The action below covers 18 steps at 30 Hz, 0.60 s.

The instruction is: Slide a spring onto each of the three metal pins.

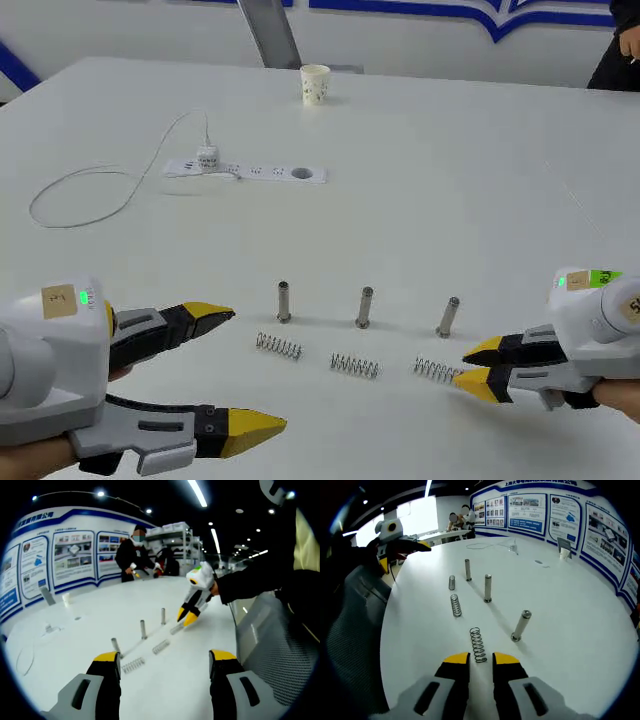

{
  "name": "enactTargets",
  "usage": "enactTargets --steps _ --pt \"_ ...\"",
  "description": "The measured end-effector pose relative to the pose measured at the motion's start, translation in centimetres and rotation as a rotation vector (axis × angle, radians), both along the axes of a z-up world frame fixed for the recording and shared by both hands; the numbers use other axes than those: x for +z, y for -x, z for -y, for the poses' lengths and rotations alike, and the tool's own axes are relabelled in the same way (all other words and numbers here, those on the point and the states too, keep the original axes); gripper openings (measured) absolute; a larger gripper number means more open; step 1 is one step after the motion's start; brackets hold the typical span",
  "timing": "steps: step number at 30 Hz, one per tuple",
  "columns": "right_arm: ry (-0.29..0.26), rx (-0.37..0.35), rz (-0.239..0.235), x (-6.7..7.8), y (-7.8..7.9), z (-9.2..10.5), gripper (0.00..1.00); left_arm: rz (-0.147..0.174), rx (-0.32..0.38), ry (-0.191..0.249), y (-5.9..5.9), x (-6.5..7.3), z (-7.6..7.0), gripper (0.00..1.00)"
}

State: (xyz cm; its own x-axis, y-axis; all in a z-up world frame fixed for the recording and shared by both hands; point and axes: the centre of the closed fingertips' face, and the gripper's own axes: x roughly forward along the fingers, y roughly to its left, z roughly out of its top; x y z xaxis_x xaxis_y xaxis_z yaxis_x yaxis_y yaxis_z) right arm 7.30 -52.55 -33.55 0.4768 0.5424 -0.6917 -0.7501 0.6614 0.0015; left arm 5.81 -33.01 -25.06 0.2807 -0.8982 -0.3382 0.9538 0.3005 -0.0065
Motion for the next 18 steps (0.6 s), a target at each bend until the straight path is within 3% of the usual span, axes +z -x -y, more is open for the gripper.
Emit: enactTargets --steps 12,18 --pt "0.041 0.093 -0.005 -1.1 0.1 -0.4 0.16 -0.005 -0.002 -0.007 0.0 -0.3 0.1 0.73" --pt "0.053 0.105 -0.009 -1.5 0.1 -0.3 0.14 -0.007 -0.007 -0.008 0.1 -0.4 0.2 0.73"
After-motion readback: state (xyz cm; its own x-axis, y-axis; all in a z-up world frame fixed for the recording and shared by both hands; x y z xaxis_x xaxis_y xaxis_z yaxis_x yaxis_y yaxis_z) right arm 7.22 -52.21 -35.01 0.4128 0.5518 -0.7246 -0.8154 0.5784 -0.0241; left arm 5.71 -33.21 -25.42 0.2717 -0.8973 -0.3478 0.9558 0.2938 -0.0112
